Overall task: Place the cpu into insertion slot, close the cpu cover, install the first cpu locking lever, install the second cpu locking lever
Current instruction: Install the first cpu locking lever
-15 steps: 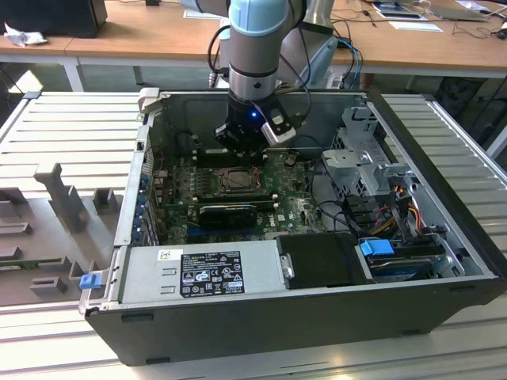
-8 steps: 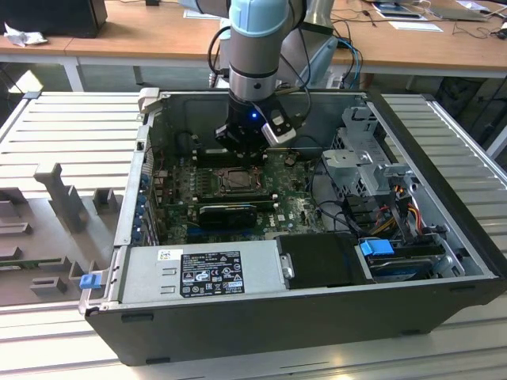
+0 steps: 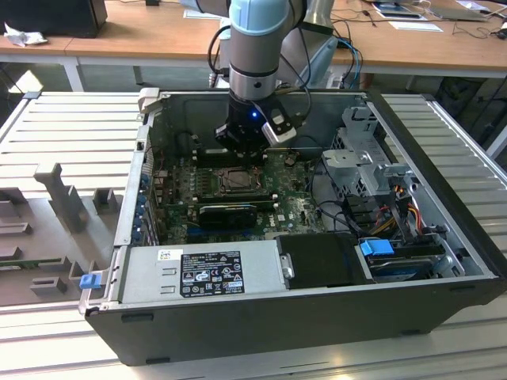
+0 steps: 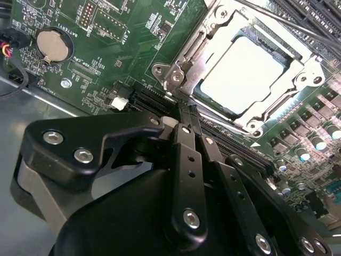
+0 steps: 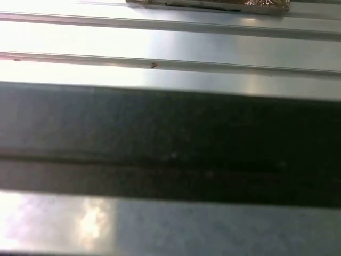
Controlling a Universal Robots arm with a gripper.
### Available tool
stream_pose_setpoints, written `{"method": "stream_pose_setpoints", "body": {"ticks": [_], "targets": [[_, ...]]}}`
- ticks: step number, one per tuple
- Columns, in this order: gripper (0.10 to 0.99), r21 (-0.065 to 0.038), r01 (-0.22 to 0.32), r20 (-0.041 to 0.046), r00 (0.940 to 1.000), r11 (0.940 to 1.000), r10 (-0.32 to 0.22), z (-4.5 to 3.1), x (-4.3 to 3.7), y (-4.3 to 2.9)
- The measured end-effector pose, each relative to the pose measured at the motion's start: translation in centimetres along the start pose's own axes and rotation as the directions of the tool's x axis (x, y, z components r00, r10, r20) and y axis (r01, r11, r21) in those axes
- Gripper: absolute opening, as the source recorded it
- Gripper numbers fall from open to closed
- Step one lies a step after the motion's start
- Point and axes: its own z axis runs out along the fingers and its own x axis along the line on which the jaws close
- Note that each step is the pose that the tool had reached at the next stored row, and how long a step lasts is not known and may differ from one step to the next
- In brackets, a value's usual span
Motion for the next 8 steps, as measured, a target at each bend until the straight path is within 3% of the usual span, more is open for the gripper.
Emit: {"method": "stream_pose_setpoints", "body": {"ticks": [8], "targets": [[0.106,0.012,0.0,-0.0009,1.0,0.9999,0.0,0.4,0.01,-0.05]]}}
